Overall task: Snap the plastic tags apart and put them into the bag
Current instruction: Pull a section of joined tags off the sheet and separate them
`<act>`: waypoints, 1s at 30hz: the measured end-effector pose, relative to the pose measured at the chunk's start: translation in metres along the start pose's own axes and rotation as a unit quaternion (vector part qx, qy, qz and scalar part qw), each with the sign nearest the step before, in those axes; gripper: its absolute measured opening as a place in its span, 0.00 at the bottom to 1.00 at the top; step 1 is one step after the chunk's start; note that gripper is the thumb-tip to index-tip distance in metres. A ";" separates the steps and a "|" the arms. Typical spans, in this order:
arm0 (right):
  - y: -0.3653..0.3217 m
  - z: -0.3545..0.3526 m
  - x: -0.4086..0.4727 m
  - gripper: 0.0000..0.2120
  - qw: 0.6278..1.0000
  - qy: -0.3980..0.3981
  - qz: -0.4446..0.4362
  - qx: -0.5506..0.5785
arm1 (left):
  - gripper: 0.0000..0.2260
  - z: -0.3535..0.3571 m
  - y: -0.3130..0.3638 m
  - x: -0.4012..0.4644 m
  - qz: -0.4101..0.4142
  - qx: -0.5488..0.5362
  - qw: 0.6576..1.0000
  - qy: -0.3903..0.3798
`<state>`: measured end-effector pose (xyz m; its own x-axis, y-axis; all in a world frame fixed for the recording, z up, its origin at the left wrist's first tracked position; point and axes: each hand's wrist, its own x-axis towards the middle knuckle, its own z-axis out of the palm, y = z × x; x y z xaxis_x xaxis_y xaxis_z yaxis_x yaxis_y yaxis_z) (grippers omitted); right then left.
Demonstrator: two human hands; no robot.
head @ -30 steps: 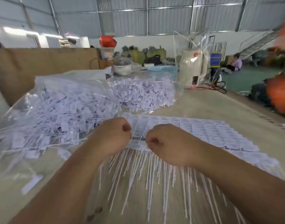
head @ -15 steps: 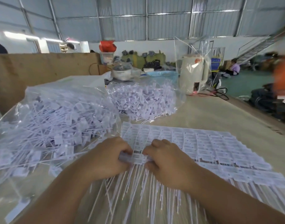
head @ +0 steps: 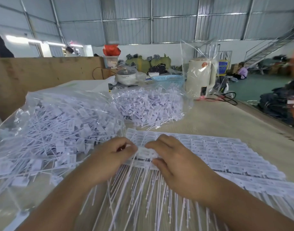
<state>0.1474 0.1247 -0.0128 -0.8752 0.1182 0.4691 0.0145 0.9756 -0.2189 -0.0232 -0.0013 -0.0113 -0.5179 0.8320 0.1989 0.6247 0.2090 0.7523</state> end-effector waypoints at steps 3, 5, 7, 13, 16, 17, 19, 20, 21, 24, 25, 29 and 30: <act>0.003 -0.006 0.001 0.18 1.000 -0.006 0.010 0.027 | 0.11 -0.001 0.006 -0.001 0.003 -0.084 0.996 0.015; 0.004 -0.008 0.002 0.13 0.997 -0.034 0.020 0.063 | 0.12 0.002 0.012 -0.002 0.022 -0.121 0.992 0.018; 0.005 -0.011 0.003 0.06 0.992 -0.053 0.034 0.108 | 0.13 0.007 0.017 -0.005 0.039 -0.147 0.988 0.026; 0.008 -0.015 0.000 0.13 0.956 -0.085 0.099 0.261 | 0.13 0.009 0.024 -0.008 0.046 -0.197 0.979 0.002; 0.006 -0.016 0.002 0.14 0.955 -0.082 0.079 0.273 | 0.15 0.011 0.025 -0.010 0.025 -0.220 0.975 -0.011; 0.006 -0.017 0.003 0.15 0.953 -0.083 0.076 0.280 | 0.19 0.012 0.025 -0.011 0.014 -0.221 0.975 -0.019; 0.005 -0.017 0.004 0.17 0.950 -0.086 0.074 0.290 | 0.20 0.014 0.026 -0.011 -0.001 -0.214 0.976 -0.027; 0.005 -0.018 0.004 0.17 0.949 -0.087 0.075 0.295 | 0.19 0.014 0.026 -0.011 -0.005 -0.210 0.977 -0.031; 0.006 -0.018 0.004 0.17 0.947 -0.085 0.079 0.300 | 0.18 0.014 0.026 -0.011 -0.008 -0.207 0.978 -0.030; 0.008 -0.016 0.004 0.17 0.948 -0.050 0.101 0.296 | 0.18 0.021 0.028 -0.008 -0.002 -0.219 0.976 0.010; 0.008 -0.016 0.004 0.18 0.950 -0.030 0.105 0.292 | 0.18 0.024 0.031 -0.008 -0.004 -0.237 0.971 0.033; 0.003 -0.014 0.008 0.19 0.945 0.061 0.112 0.300 | 0.15 0.036 0.042 -0.006 -0.015 -0.352 0.931 0.095; 0.002 -0.013 0.009 0.19 0.943 0.078 0.113 0.303 | 0.15 0.038 0.043 -0.006 -0.015 -0.370 0.923 0.104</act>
<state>0.1462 0.1298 0.0019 -0.8007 0.3816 0.4618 -0.1293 0.6427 -0.7552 0.0294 0.0222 -0.0039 -0.6771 0.6994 0.2289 0.0774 -0.2416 0.9673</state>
